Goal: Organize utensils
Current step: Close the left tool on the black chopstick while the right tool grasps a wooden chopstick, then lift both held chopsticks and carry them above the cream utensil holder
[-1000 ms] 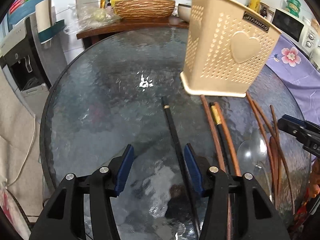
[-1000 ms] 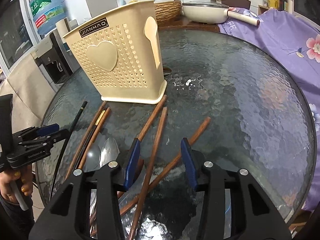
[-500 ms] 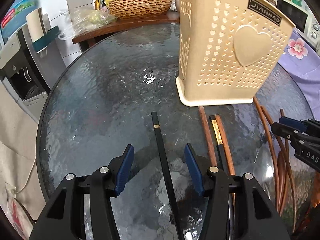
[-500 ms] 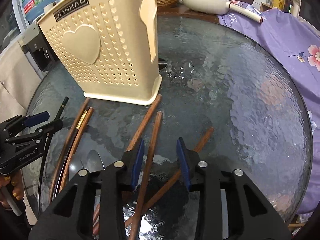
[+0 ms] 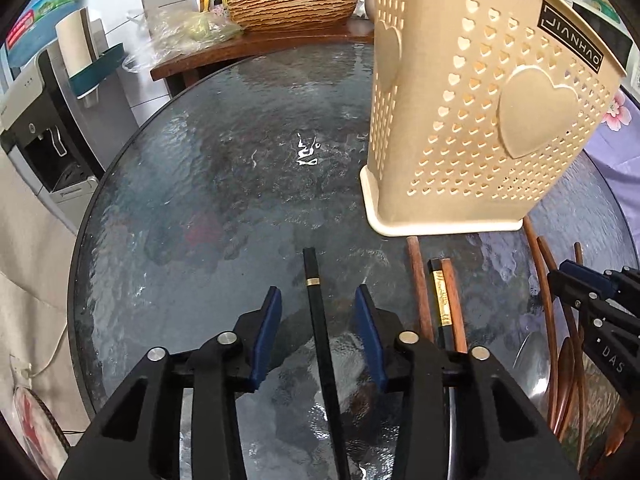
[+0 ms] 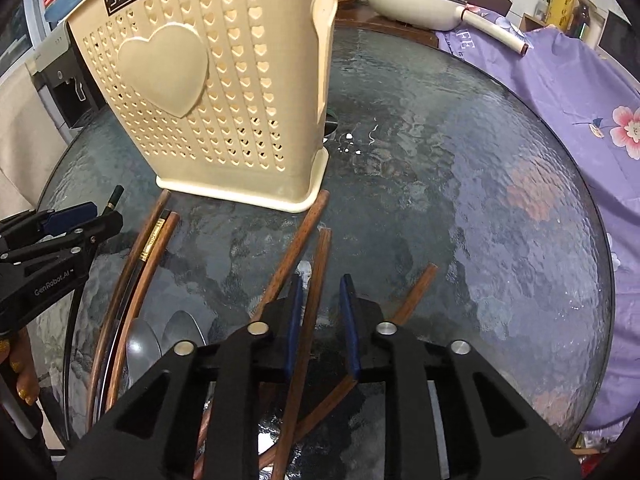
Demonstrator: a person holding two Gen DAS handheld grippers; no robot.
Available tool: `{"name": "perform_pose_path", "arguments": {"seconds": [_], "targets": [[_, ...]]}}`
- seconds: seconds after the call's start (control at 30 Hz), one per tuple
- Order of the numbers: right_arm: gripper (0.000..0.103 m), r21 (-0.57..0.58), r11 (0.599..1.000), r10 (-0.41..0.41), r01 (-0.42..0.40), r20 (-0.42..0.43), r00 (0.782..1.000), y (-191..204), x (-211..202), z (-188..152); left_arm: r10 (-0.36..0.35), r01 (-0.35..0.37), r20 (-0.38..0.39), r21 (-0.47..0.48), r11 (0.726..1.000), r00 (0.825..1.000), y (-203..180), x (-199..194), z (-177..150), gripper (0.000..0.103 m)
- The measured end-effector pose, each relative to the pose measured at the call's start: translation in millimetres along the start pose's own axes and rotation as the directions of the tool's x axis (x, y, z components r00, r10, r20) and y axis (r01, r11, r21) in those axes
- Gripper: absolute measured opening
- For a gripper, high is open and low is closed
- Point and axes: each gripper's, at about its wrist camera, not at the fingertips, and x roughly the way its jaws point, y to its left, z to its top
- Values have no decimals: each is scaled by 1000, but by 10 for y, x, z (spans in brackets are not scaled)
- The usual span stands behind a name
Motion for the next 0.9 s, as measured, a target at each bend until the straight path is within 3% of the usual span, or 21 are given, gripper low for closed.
{"name": "perform_pose_path", "arguments": {"seconds": [0.07, 0.2, 0.4, 0.63, 0.9], "targets": [[10, 1, 1000, 2, -2, 2, 1000, 36, -10, -15, 2, -2, 1, 8, 1000, 1000, -41, -5, -6, 23], [10, 3, 1000, 2, -2, 9, 1000, 34, -6, -19, 10, -10, 7, 20, 1000, 1000, -118, -10, -19, 8], [8, 29, 999, 29, -29, 18, 999, -36, 6, -18, 12, -13, 10, 2, 1000, 1000, -138, -12, -35, 7], [7, 97, 987, 124, -129, 57, 991, -254, -47, 25, -67, 68, 5, -55, 996, 998, -63, -42, -11, 7], [7, 111, 960, 240, -256, 142, 960, -404, -328, 36, -119, 125, 76, -74, 989, 990, -8, -334, 20, 7]]}}
